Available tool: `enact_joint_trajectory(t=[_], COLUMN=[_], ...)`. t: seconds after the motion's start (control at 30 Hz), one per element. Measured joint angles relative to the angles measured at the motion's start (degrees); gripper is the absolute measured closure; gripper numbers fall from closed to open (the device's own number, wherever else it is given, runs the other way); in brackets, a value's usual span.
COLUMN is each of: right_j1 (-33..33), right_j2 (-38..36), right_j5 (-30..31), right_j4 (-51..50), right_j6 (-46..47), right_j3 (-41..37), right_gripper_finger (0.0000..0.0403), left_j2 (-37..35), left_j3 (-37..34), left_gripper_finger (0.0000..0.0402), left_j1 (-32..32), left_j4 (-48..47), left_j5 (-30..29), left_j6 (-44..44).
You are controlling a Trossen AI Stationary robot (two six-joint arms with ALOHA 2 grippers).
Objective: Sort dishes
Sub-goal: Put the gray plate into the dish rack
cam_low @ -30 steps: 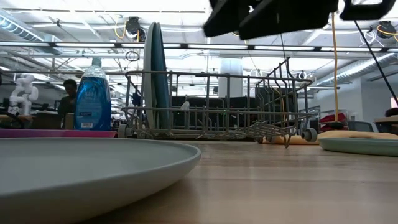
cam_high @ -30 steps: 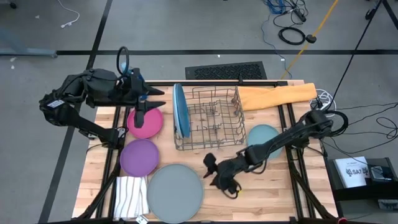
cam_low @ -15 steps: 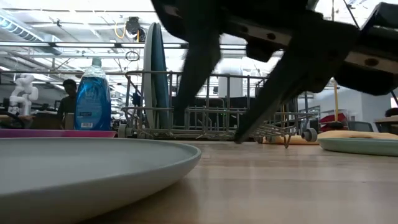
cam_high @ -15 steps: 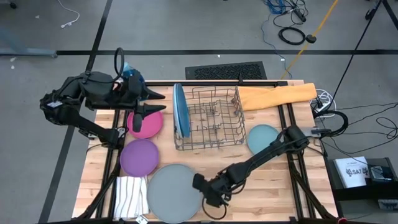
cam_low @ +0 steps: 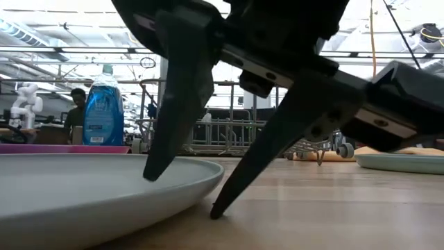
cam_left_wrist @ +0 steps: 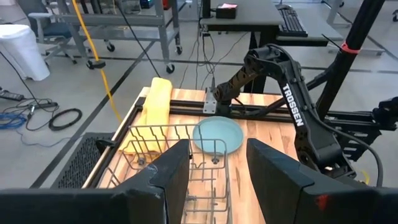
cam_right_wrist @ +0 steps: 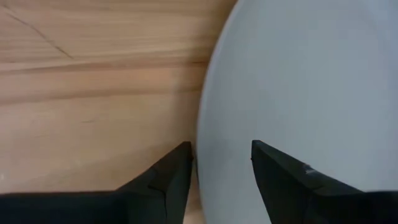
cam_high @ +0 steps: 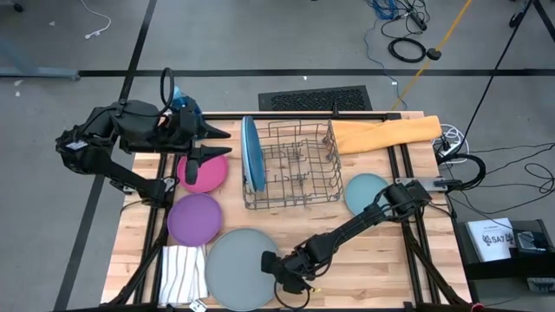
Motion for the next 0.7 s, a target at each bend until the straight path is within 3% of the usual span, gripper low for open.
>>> enact_joint_trajectory(t=[0.23,0.53,0.7], right_j1=[0.0,0.54,1.33], right_j2=[0.17,0.63,0.8], right_j5=[-0.13,0.23,2.49], right_j4=[-0.37,0.35,0.32], right_j6=[1.46,5.76,8.5], right_j3=[-0.02,-0.11,-0.07], right_gripper_finger=[0.0278,0.0387,0.0397], left_j2=[0.0,0.0,0.0], left_j3=[0.0,0.0,0.0], left_gripper_finger=[0.024,0.024,0.024], left_j1=[0.0,0.0,0.0], left_j4=[0.02,0.2,0.24], left_j5=[0.02,0.04,0.06], left_j6=[0.02,-0.07,-0.07])
